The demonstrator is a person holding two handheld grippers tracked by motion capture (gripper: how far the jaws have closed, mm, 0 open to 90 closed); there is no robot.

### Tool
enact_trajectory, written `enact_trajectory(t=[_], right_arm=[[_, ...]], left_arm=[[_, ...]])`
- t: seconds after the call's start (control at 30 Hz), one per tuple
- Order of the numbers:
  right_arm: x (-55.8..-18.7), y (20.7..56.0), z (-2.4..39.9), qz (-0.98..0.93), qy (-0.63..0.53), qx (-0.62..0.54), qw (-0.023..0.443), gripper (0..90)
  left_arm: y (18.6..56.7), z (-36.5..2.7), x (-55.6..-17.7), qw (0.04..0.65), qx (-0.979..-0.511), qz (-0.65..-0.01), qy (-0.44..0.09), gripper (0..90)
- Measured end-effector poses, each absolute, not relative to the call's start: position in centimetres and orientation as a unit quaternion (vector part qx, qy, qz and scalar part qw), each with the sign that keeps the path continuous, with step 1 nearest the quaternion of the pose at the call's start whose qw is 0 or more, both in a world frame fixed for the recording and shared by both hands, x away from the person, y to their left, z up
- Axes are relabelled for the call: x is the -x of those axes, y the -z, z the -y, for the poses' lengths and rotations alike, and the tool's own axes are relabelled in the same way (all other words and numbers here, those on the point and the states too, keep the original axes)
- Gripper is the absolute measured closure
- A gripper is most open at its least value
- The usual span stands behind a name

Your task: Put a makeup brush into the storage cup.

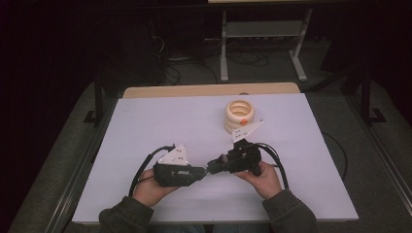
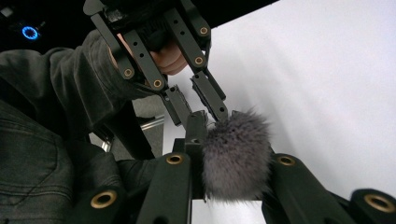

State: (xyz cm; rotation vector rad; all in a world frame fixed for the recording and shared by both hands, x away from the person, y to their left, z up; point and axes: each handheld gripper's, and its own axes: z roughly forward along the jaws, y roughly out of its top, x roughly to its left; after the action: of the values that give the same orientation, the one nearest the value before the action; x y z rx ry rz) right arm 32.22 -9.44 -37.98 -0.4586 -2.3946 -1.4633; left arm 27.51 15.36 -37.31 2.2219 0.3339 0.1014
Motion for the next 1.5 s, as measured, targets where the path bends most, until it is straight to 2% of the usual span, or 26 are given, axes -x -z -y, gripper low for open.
enact_trajectory(t=[0.13,0.2,0.43,0.9,1.5], right_arm=[[-32.2,38.0,9.4,0.835,0.506,0.157,0.147,76.7],[-32.2,37.9,9.4,0.838,0.502,0.157,0.145,76.8],[-32.3,37.9,9.7,0.850,0.482,0.169,0.130,76.8],[-32.7,37.4,10.9,0.857,0.469,0.184,0.105,76.8],[-34.0,34.6,13.6,0.864,0.450,0.220,0.063,76.8]], left_arm=[[37.4,-15.3,-27.5,0.432,-0.891,-0.136,-0.039,78.1],[37.5,-15.3,-27.7,0.427,-0.892,-0.144,-0.034,73.5],[38.0,-15.9,-28.0,0.419,-0.894,-0.157,-0.031,66.1],[38.0,-17.2,-28.4,0.410,-0.894,-0.177,-0.048,59.4],[38.5,-19.2,-29.0,0.408,-0.885,-0.215,-0.063,54.1]])
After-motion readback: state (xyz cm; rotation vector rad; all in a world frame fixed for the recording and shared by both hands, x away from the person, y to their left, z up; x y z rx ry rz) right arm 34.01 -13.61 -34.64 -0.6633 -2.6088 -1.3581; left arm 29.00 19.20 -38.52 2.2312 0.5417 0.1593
